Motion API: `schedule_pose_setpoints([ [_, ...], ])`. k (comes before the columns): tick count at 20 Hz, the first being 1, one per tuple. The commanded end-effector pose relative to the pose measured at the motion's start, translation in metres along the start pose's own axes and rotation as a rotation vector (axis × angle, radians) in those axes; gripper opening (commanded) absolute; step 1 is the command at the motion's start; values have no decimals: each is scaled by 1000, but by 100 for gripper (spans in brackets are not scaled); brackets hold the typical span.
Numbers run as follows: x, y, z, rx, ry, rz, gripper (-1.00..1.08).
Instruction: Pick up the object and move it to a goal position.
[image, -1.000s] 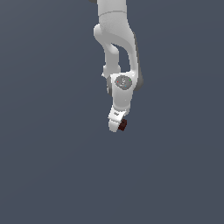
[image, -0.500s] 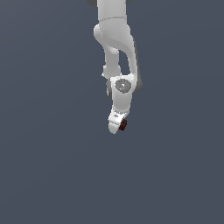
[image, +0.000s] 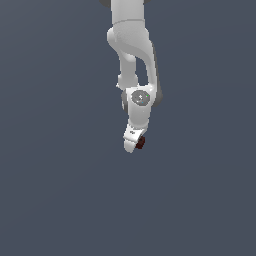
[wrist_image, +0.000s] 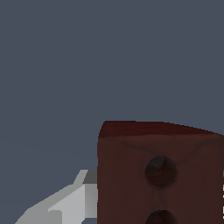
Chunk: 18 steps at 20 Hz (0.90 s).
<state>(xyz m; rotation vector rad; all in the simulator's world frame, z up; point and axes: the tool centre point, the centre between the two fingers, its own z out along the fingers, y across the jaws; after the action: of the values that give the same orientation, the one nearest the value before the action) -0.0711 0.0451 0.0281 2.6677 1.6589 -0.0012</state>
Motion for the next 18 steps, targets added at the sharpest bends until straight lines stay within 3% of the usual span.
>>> schedule_pose_setpoints([
  [1,-2,2,-4,-2,1,0,-100],
  [9,-26,12,-36,-1,0,0,-100],
  [18,-79,38,-111,0,2,-1,-100],
])
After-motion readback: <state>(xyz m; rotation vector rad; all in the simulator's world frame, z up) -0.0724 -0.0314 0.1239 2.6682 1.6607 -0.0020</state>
